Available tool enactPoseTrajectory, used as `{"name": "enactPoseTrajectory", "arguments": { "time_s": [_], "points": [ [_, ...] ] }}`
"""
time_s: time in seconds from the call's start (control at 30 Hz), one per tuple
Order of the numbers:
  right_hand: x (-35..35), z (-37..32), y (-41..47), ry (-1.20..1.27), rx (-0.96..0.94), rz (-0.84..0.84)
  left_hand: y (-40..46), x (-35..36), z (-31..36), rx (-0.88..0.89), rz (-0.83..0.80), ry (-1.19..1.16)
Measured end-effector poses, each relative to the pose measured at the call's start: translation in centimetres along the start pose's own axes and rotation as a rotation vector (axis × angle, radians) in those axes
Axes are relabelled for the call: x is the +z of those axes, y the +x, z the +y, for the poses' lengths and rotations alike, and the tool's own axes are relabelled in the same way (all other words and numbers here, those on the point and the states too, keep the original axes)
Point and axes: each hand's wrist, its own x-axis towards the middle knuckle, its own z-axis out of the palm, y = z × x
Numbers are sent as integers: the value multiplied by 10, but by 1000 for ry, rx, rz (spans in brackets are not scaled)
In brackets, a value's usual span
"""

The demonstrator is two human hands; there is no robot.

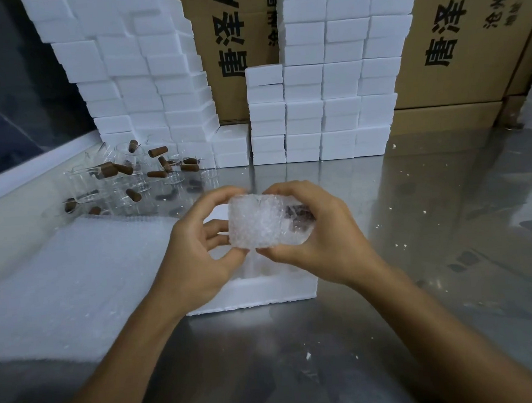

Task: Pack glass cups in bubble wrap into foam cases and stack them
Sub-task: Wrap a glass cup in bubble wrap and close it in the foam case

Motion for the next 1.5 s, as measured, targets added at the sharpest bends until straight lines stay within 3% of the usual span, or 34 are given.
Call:
{"name": "enactPoseTrajectory", "arguments": {
  "time_s": [0.13,0.23,0.5,0.67,0.83,1.03,1.27,1.5],
  "points": [
    [-3,2,1,59,65,-57,0,-3,-5,33,61,108],
    [-7,2,4,352,256,-97,0,-4,-8,44,108,158],
    [-12,11,8,702,547,65,0,-6,-14,36,175,275],
    [-5,11,8,683,549,107,0,-13,-19,-24,136,403],
    [-2,9,7,709,564,138,-3,-16,-21,-99,26,244],
    [12,4,1,511,356,39,-5,-19,-25,-168,8,0],
    [18,10,-4,397,320,-78,-10,-16,-35,-161,-48,148],
    [23,28,-5,212,332,-58,-12,-5,-37,-182,5,301]
  ]
}}
